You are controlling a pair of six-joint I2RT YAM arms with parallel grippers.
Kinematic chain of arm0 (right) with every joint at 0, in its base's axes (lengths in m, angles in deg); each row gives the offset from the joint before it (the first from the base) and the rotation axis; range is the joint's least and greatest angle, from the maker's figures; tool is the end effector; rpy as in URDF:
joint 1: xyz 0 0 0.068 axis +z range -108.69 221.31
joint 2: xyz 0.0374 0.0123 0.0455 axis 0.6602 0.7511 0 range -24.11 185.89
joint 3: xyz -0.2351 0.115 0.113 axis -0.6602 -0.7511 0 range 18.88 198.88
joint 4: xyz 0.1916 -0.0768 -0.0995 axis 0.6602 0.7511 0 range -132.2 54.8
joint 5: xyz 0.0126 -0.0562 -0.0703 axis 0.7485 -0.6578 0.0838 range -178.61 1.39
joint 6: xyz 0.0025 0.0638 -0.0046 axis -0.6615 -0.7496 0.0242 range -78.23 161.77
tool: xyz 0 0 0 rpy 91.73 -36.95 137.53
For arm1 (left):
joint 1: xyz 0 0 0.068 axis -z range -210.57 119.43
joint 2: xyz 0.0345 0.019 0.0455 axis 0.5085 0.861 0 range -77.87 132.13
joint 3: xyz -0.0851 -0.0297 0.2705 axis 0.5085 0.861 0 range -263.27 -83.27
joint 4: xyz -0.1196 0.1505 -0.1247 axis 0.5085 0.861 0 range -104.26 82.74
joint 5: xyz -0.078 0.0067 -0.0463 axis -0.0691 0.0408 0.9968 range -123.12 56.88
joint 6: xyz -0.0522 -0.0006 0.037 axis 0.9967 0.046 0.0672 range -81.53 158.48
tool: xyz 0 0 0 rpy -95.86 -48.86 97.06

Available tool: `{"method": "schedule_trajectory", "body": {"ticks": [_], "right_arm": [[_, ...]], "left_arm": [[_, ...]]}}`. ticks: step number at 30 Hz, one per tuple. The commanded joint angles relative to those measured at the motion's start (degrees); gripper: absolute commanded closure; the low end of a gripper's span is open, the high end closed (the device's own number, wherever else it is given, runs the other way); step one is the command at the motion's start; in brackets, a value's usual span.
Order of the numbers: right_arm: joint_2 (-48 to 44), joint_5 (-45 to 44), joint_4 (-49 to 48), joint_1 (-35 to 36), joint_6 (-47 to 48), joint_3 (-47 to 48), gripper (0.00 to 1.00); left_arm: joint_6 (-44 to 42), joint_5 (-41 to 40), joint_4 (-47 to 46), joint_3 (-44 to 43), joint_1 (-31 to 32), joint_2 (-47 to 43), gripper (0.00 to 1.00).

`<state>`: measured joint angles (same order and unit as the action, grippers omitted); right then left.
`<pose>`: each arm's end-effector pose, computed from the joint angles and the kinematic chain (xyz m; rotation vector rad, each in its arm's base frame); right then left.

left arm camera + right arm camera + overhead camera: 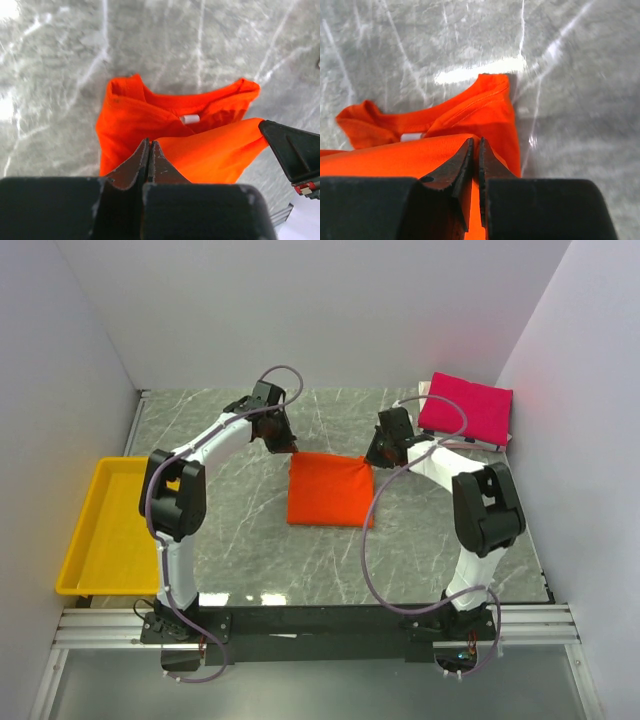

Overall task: Fold and stack the t-shirts
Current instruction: Fold the tshirt

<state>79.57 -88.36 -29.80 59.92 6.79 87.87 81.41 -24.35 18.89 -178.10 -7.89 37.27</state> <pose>0.3567 0.1203 0.2215 0.3452 2.4150 0.4369 0.3927 -0.1723 0.2484 -0.3946 2.5849 -0.6361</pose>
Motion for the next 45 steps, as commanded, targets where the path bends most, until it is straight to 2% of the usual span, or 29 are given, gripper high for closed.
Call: {"method": "schedule_trajectory", "body": {"ticks": [1,2,4,5,7,8,10,11,12,14,16,19,20,21,23,26,31,34,39,45], "right_arm": [[4.15,-0.69,-1.41,0.11,1.67,3.43,0.95],[4.77,-0.69,-1.68,0.02,2.54,4.13,0.84],[6.35,-0.51,-3.43,-0.42,3.6,4.83,0.73],[6.88,-0.43,-3.61,-0.77,4.65,6.32,0.64],[7.33,-0.43,-3.44,-1.38,5.18,7.64,0.54],[6.98,-0.43,-3.44,-1.73,5.45,8.43,0.44],[5.49,-1.12,-1.51,-2.35,6.06,9.4,0.39],[4.87,-2.26,-0.81,-2.7,6.5,9.76,0.37],[4.17,-2.71,0.68,-3.49,6.51,9.93,0.37],[1.19,-3.15,2.0,-4.11,5.98,9.24,0.39],[-2.33,-2.11,2.89,-4.11,5.63,8.09,0.43],[-4.62,4.56,2.54,-3.67,3.87,5.81,0.65],[-4.89,6.15,2.02,-3.32,2.82,4.41,0.79],[-4.72,9.73,0.36,-3.06,2.29,3.61,0.82],[-3.84,14.49,-2.28,-2.53,1.15,1.95,0.83],[0.46,21.97,-6.51,-2.62,-0.17,1.93,0.83],[8.11,28.04,-11.34,-3.14,-1.31,4.65,0.83],[12.94,30.76,-12.14,-4.54,-2.81,7.11,0.83],[19.53,37.0,-17.23,-8.93,-7.03,6.68,0.83],[20.34,40.53,-21.54,-12.37,-9.4,3.44,0.83]], "left_arm": [[-0.05,-0.34,-2.47,-2.29,-1.67,3.24,0.99],[-0.22,-0.08,-2.99,-2.9,-1.93,3.78,0.99],[-0.31,-0.34,-3.61,-3.08,-2.28,4.66,0.99],[-0.49,-0.77,-3.53,-3.95,-2.55,5.01,0.99],[-0.4,-0.43,-3.09,-4.84,-3.34,6.24,0.99],[-0.22,-0.43,-2.83,-5.45,-3.69,6.51,0.89],[-0.31,-0.25,-2.74,-5.72,-4.57,6.34,0.69],[-0.57,-0.69,-2.56,-5.98,-4.83,6.25,0.47],[-0.84,-1.47,-2.39,-6.16,-5.1,5.81,0.4],[-1.36,-2.18,-2.21,-6.25,-5.8,4.41,0.33],[-1.37,-5.42,0.41,-7.12,-6.15,3.0,0.33],[-1.37,-10.95,3.23,-8.27,-5.46,0.46,0.39],[-0.76,-12.36,4.2,-7.31,-4.84,-0.51,0.43],[-0.4,-13.25,3.86,-6.08,-3.01,-2.35,0.45],[0.82,-13.79,2.29,-1.8,-0.8,-4.03,0.53],[2.58,-12.39,-1.15,2.88,2.28,-4.57,0.57],[2.94,-12.29,-1.86,-1.23,2.11,3.23,0.61],[4.17,-9.49,-0.98,-6.23,0.79,9.21,0.65],[5.4,-9.39,-3.26,-6.6,-0.35,13.44,0.64],[5.4,-9.22,-3.44,-7.48,-0.7,16.18,0.65]]}}
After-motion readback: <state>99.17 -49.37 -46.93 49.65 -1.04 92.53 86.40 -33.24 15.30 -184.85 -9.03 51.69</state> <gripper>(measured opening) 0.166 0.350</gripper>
